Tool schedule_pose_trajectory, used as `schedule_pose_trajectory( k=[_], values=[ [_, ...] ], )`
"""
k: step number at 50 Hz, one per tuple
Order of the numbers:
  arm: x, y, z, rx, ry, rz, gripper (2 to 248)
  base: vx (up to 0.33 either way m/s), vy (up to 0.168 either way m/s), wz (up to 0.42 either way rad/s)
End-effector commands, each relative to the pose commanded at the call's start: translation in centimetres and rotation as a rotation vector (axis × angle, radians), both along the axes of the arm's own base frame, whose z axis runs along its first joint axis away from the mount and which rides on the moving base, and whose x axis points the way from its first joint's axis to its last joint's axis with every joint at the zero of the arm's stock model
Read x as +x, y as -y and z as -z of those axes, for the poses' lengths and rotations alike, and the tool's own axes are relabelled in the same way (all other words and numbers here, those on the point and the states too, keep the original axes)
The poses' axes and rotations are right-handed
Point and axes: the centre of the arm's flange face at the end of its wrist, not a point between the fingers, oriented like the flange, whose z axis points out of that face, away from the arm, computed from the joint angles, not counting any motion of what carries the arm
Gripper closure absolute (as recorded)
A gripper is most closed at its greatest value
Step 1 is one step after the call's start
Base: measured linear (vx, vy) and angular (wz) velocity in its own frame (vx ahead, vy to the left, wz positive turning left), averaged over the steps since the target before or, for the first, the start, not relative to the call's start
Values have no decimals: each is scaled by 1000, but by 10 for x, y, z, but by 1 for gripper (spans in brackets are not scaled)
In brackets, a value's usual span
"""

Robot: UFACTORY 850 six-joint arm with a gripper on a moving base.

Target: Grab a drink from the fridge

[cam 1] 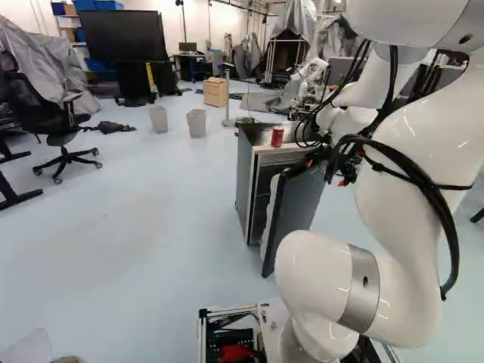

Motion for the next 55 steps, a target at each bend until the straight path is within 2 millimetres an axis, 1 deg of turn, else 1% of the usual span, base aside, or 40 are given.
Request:
schedule_pose_trajectory(
  k=[10, 20, 28, 39, 55],
  values=[
    [2, -5, 0, -1, 0, -12, 3, 0, 0, 0],
    [3, -4, -1, -15, 14, -8, 3, 0, 0, 0],
    [-1, -3, -2, -34, 29, 1, 3, 0, 0, 0],
    [-12, -3, -3, -62, 49, 14, 3, 0, 0, 0],
    [-40, -9, -5, -119, 69, 5, 3, 0, 0, 0]
  ],
)
